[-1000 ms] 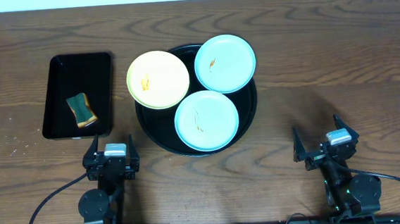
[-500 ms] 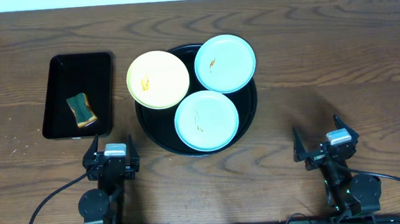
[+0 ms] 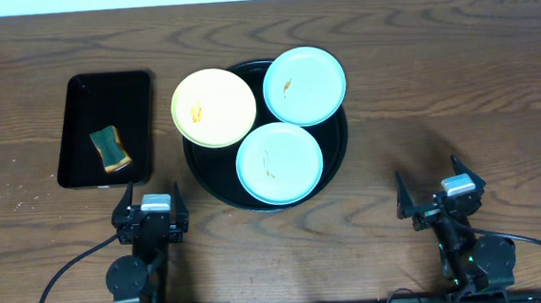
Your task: Clean dirty plates on tray and stack at the side
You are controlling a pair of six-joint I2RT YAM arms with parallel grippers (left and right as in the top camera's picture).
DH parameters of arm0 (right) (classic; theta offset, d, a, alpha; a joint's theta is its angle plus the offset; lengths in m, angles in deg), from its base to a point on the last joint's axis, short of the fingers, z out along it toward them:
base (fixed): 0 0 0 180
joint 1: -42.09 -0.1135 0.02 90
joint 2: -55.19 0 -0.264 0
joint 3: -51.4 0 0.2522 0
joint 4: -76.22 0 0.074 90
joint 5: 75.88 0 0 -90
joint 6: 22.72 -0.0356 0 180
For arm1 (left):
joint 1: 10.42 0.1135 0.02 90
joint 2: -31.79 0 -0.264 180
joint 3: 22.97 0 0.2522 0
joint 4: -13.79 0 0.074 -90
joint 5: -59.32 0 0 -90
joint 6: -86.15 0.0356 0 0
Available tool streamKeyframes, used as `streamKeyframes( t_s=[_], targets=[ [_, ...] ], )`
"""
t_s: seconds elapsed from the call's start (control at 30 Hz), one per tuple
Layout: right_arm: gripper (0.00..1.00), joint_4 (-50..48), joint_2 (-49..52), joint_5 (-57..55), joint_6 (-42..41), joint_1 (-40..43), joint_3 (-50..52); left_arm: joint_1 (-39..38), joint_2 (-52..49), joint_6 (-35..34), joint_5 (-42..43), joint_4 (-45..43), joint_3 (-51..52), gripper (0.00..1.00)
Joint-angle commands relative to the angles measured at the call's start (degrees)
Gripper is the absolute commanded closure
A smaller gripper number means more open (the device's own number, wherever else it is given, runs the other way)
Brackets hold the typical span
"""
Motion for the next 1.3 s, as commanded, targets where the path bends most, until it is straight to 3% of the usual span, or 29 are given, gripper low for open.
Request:
streamKeyframes(
  t_s=[0.0, 1.27],
  targets=[
    [0.01, 0.3, -0.5, -0.5, 0.3, -0.5, 0.1, -0.2, 0.3, 0.5, -0.1, 0.7, 1.7, 0.23],
    [0.01, 0.1, -0.5, -0.5, 0.3, -0.5, 0.1, -0.2, 0.3, 0.4, 0.9, 0.6, 1.7, 0.23]
  ],
)
